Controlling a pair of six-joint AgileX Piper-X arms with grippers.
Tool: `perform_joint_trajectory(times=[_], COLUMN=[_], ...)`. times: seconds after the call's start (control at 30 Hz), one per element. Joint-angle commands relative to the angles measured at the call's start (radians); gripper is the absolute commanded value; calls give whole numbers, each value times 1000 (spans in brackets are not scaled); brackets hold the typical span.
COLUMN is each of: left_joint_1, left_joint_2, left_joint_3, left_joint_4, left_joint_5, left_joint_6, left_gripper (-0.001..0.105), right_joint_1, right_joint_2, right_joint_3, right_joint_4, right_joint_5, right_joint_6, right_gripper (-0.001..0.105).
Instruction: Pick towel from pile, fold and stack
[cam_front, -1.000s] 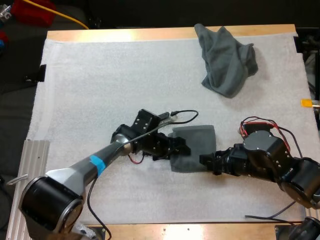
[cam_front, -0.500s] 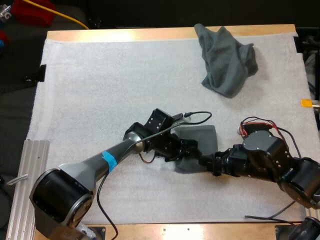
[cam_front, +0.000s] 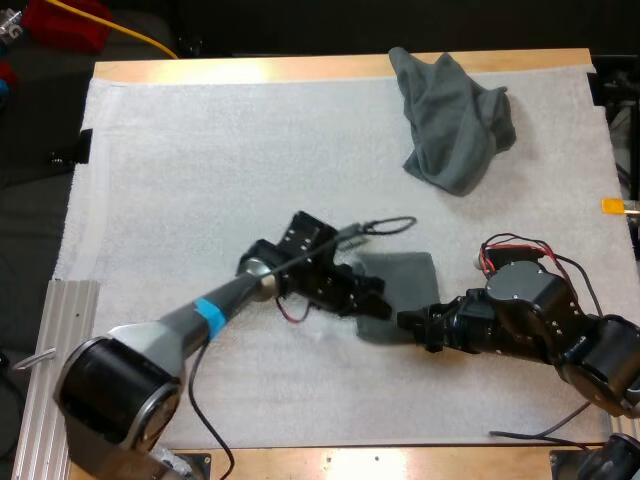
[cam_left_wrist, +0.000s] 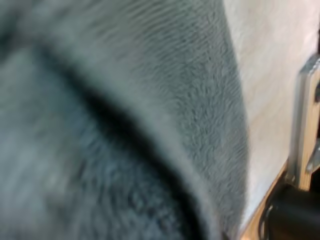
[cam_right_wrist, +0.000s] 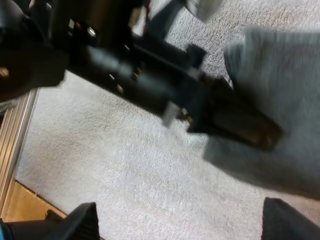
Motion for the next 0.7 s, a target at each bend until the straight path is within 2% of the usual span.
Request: perform_joint_trajectory(times=[0.0, 0.37, 0.6, 0.67], left_joint_1=[17, 213, 344, 394], left_joint_2=[-32, -177, -225, -233], left_joint_3=[-4, -4, -4, -4], left_joint_4=[-4, 17, 137, 194], left_joint_5=[27, 52, 52, 52], left_joint_6=[17, 46, 159, 217], left_gripper=[0, 0, 0, 0], right_joint_1=[2, 2, 2, 2], right_joint_2=[-7, -7, -7, -7], right_joint_3=[-6, -6, -6, -6], right_joint_4=[-2, -100, -107, -107], right_joint_5=[-13, -13, -29, -29], right_joint_6=[-2, 14, 18, 18], right_gripper=[65, 65, 65, 65])
